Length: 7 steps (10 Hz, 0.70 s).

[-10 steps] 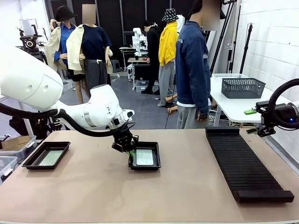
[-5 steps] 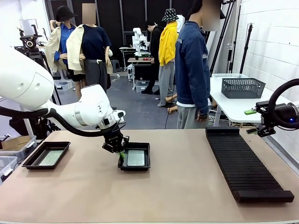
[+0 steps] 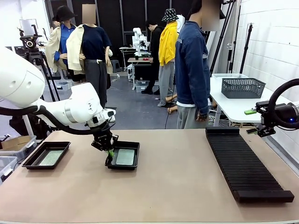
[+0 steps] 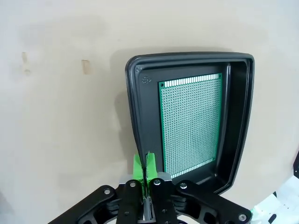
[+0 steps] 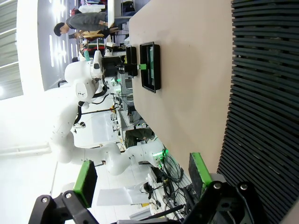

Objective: Inspect and transfer BCBs to ESD trays.
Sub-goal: Pick up the ESD tray and place it on the left side of the table.

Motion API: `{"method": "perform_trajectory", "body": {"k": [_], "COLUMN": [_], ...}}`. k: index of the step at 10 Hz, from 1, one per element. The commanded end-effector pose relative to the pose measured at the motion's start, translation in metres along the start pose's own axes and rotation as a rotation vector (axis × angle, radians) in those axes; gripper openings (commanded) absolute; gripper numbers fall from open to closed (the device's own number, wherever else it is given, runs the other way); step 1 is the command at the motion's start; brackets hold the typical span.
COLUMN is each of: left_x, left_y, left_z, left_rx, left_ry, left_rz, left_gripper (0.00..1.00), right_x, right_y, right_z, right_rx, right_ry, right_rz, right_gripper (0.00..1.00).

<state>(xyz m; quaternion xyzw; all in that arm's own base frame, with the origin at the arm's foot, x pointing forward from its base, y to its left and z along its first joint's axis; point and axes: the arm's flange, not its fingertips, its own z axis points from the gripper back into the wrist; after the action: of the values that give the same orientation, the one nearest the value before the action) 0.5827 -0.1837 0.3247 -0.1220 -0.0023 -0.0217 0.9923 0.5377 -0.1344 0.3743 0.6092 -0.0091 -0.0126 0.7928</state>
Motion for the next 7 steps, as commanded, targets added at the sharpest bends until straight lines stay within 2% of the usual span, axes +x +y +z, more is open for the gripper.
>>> {"method": "perform_trajectory", "body": {"k": [1,7], "left_x": [-0.005,-0.008], "left_y": [0.019,0.069], "left_z": [0.006,0.017], "left_rx": [0.022,0.091], "left_ry": [0.015,0.027], "left_rz": [-0.031,-0.031], "left_gripper": [0.00,0.00], "right_x": [-0.002,-0.002], "right_y": [0.002,0.002], "right_z": [-0.003,-0.003], "right_rx": [-0.009,-0.009], "right_ry": [-0.009,-0.009], "right_rz": [-0.012,-0.012], "right_gripper": [1.00,1.00]}}
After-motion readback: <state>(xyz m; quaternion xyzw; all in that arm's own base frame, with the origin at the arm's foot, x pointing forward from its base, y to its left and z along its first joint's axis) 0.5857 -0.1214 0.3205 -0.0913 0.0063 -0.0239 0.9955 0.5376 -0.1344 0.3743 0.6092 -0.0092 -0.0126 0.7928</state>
